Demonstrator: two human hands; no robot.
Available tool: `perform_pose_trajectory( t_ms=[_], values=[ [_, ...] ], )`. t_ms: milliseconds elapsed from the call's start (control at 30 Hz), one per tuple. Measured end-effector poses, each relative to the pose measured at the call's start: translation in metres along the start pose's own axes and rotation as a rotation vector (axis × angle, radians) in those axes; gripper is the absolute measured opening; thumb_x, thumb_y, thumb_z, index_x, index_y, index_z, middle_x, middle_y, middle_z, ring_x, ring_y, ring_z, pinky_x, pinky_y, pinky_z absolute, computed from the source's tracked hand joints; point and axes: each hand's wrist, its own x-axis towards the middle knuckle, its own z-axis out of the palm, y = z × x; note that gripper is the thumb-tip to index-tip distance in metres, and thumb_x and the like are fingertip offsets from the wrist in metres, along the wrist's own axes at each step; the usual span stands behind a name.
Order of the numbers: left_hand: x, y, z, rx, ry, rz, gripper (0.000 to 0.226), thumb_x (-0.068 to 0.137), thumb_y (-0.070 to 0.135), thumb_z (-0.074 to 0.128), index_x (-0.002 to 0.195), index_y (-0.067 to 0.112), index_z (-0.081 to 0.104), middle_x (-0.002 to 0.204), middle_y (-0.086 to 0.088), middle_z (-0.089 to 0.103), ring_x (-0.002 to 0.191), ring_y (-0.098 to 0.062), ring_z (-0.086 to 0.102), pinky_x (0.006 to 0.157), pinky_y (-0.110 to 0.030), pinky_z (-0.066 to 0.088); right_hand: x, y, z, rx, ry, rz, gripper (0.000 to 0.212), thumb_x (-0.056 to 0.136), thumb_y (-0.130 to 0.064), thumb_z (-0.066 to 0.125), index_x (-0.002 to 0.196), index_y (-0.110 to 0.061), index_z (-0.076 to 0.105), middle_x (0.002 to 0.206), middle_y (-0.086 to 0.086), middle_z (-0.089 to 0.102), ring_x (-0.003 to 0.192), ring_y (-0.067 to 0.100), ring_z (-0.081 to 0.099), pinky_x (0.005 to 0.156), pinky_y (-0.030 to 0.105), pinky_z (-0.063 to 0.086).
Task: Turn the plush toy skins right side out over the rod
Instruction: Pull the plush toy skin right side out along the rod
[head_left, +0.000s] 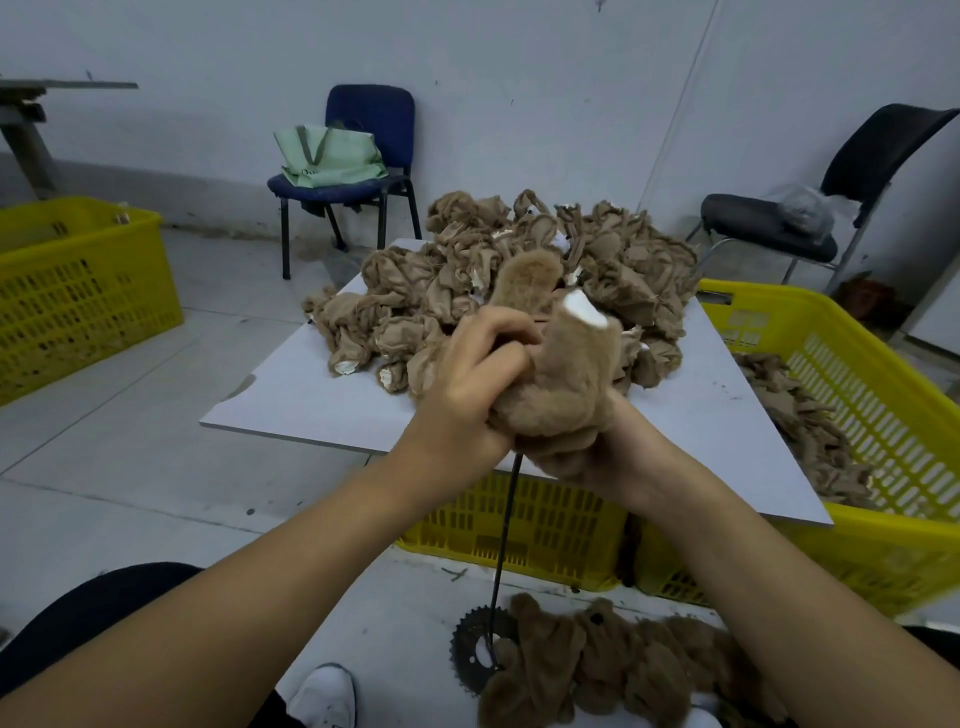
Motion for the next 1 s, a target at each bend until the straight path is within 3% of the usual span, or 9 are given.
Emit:
perform_pose_trajectory(
  t_ms=[100, 233, 367, 467, 567, 633, 700, 833, 1000],
  values=[
    [0.004, -0.001, 0.003, 0.001, -0.089, 0.172, 0.011, 0.092, 0.006, 0.059, 0.083, 0.006, 0.052, 0.116, -0.020, 0.056, 0.110, -0.020, 0.049, 0.097, -0.025, 0.033, 0.000, -0.014, -0.002, 0.210, -0.095, -0.040, 0.036, 0.096, -0.046, 0.054, 0.090, -0.020, 0.079, 0.087, 0.005, 0.074, 0.071, 0.015, 0.073, 0.058, 0.028, 0.057],
    [0.006, -0.005, 0.004, -0.082, -0.239, 0.062, 0.014, 0.079, 0.008, 0.057, 0.092, 0.004, 0.054, 0.120, -0.012, 0.057, 0.114, -0.022, 0.051, 0.101, -0.030, 0.033, 0.008, -0.019, -0.015, 0.238, 0.144, -0.138, 0.020, 0.103, -0.009, 0.041, 0.104, -0.003, 0.060, 0.079, 0.005, 0.074, 0.060, 0.012, 0.072, 0.049, 0.024, 0.056],
    [0.006, -0.024, 0.002, -0.104, -0.260, -0.388, 0.023, 0.080, 0.035, 0.037, 0.093, 0.032, 0.056, 0.111, 0.019, 0.056, 0.116, 0.002, 0.042, 0.108, -0.035, 0.020, 0.020, -0.030, -0.018, 0.060, 0.175, -0.284, 0.038, 0.087, -0.012, 0.069, 0.124, -0.009, 0.062, 0.107, 0.009, 0.075, 0.095, 0.022, 0.073, 0.070, 0.031, 0.058],
    [0.017, -0.033, 0.011, -0.261, -0.115, -0.969, 0.050, 0.088, 0.061, 0.036, 0.080, 0.020, 0.064, 0.104, 0.000, 0.064, 0.112, -0.019, 0.049, 0.108, -0.044, 0.032, 0.025, -0.033, -0.018, -0.029, 0.311, -0.321, 0.038, 0.086, 0.007, 0.065, 0.118, -0.013, 0.066, 0.096, 0.005, 0.077, 0.089, 0.021, 0.075, 0.064, 0.028, 0.059],
    [0.024, -0.038, 0.024, -0.486, -0.035, -1.398, 0.042, 0.103, 0.040, 0.049, 0.084, 0.004, 0.057, 0.086, -0.010, 0.059, 0.078, -0.022, 0.057, 0.077, -0.034, 0.050, 0.029, -0.032, -0.015, -0.033, 0.301, -0.310, 0.038, 0.088, 0.007, 0.062, 0.119, -0.014, 0.066, 0.100, 0.006, 0.077, 0.090, 0.021, 0.075, 0.067, 0.029, 0.060],
    [0.017, -0.038, 0.026, -0.672, 0.003, -1.557, 0.027, 0.104, 0.026, 0.051, 0.109, 0.000, 0.055, 0.101, -0.014, 0.062, 0.084, -0.024, 0.061, 0.064, -0.031, 0.052, 0.033, -0.030, -0.010, -0.010, 0.290, -0.278, 0.036, 0.090, -0.003, 0.068, 0.123, -0.016, 0.065, 0.106, 0.005, 0.076, 0.094, 0.020, 0.074, 0.073, 0.032, 0.061],
    [0.009, -0.036, 0.021, -0.807, 0.038, -1.522, 0.026, 0.098, 0.017, 0.062, 0.121, 0.008, 0.057, 0.116, -0.017, 0.065, 0.092, -0.026, 0.066, 0.056, -0.030, 0.055, 0.036, -0.029, -0.009, 0.002, 0.264, -0.249, 0.036, 0.089, -0.017, 0.073, 0.124, -0.019, 0.064, 0.110, 0.002, 0.075, 0.099, 0.019, 0.073, 0.082, 0.035, 0.061],
    [0.015, -0.035, 0.016, -0.670, 0.195, -1.330, 0.035, 0.077, -0.002, 0.080, 0.101, 0.018, 0.064, 0.108, -0.009, 0.070, 0.081, -0.014, 0.072, 0.060, -0.024, 0.056, 0.039, -0.040, -0.012, 0.036, 0.259, -0.228, 0.037, 0.092, -0.040, 0.068, 0.123, -0.022, 0.067, 0.117, 0.000, 0.073, 0.109, 0.020, 0.070, 0.092, 0.041, 0.057],
    [0.020, -0.039, 0.015, -0.490, 0.308, -1.007, 0.046, 0.071, -0.008, 0.083, 0.102, 0.020, 0.065, 0.108, -0.003, 0.068, 0.097, -0.008, 0.069, 0.075, -0.022, 0.058, 0.034, -0.053, -0.022, -0.053, 0.173, -0.217, 0.032, 0.096, -0.038, 0.063, 0.121, -0.019, 0.069, 0.116, 0.005, 0.074, 0.104, 0.019, 0.072, 0.086, 0.036, 0.060]
  ],
)
